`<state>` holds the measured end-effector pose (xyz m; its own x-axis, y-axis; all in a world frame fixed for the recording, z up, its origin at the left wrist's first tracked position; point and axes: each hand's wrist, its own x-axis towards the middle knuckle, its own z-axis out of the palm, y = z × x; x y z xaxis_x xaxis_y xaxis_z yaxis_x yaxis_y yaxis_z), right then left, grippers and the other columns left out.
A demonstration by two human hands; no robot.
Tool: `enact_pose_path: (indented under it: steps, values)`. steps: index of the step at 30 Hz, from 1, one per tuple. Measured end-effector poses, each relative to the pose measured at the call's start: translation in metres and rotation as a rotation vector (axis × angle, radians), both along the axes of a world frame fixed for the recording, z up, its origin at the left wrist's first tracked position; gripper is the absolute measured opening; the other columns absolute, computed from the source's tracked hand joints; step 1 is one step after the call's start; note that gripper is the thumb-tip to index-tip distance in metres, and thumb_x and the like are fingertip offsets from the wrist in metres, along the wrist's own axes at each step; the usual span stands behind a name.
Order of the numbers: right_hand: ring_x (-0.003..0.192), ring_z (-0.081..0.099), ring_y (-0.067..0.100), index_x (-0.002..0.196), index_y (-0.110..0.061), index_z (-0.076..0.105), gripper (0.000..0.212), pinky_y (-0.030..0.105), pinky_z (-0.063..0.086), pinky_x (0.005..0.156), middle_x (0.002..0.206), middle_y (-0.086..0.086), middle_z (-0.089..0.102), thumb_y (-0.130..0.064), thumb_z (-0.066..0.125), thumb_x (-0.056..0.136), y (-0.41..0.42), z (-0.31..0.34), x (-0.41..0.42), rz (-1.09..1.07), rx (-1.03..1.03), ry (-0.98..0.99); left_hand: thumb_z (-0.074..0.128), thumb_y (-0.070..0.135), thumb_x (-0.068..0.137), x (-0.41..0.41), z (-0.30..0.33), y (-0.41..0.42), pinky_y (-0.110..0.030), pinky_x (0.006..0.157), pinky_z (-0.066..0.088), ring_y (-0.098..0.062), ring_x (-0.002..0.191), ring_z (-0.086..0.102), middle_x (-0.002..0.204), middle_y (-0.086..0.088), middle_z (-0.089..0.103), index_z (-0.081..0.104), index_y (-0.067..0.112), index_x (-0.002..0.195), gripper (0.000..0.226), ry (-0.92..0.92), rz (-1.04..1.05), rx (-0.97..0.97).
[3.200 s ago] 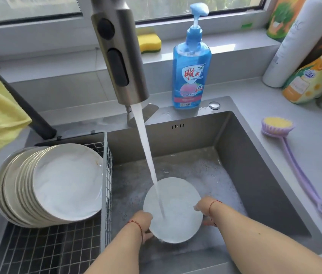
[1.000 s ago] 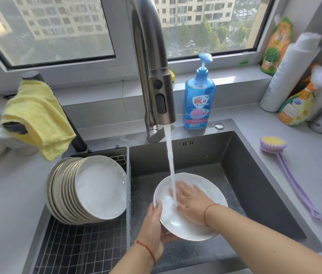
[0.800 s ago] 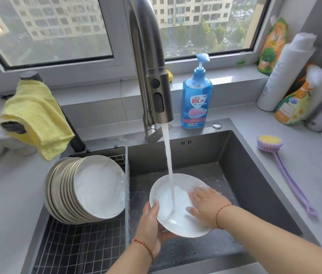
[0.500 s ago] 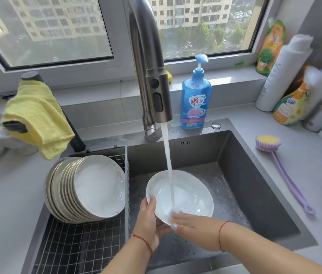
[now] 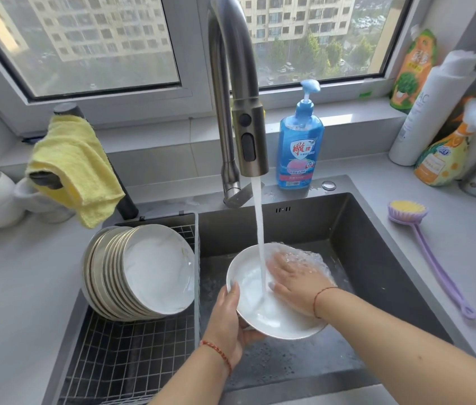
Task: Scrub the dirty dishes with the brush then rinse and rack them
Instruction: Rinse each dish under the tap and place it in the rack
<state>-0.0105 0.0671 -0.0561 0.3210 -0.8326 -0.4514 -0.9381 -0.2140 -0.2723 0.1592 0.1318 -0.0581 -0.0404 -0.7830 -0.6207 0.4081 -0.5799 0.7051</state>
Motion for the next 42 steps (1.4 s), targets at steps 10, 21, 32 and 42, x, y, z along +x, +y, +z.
enact_pose_path:
  steps: [10, 21, 32, 42]
  values:
    - [0.105, 0.045, -0.015, 0.109, -0.036, 0.066, 0.028, 0.025, 0.023, 0.116, 0.111, -0.027, 0.061, -0.049, 0.054, 0.087, 0.072, 0.006, -0.047, 0.092, -0.260, -0.291, 0.044, 0.042, 0.102, 0.000, -0.001, -0.019, -0.038, 0.053, 0.058, -0.037, 0.097, 0.067, 0.116, -0.019, 0.066, 0.054, 0.014, 0.126, 0.038, -0.080, 0.019, 0.158]
    - [0.058, 0.042, 0.006, 0.067, -0.024, 0.044, 0.030, 0.018, 0.030, 0.052, 0.065, -0.008, 0.045, -0.031, 0.053, 0.095, 0.056, 0.031, -0.039, -0.038, -0.122, -0.289, 0.043, 0.054, 0.098, -0.032, 0.006, -0.042, -0.042, 0.076, 0.060, -0.034, 0.097, 0.069, 0.113, -0.019, 0.066, 0.058, 0.012, 0.118, 0.048, -0.232, -0.201, 0.163]
    - [0.058, 0.040, 0.008, 0.060, -0.022, 0.045, 0.034, 0.025, 0.033, 0.056, 0.063, -0.008, 0.045, -0.031, 0.060, 0.090, 0.024, 0.061, 0.013, -0.179, 0.125, -0.390, 0.044, 0.063, 0.093, -0.004, -0.015, -0.059, -0.038, 0.064, 0.050, -0.031, 0.075, 0.060, 0.083, -0.015, 0.063, 0.060, 0.011, 0.098, 0.055, -0.040, -0.009, 0.383]
    - [0.069, 0.058, 0.020, 0.058, -0.022, 0.065, 0.025, 0.035, 0.055, 0.075, 0.066, -0.004, 0.062, -0.019, 0.070, 0.081, -0.012, 0.042, 0.031, -0.625, 0.336, -0.679, 0.038, 0.065, 0.094, 0.014, -0.025, -0.043, -0.039, 0.059, 0.054, -0.033, 0.082, 0.060, 0.094, -0.015, 0.068, 0.065, 0.014, 0.111, 0.060, 0.077, 0.152, 0.474]
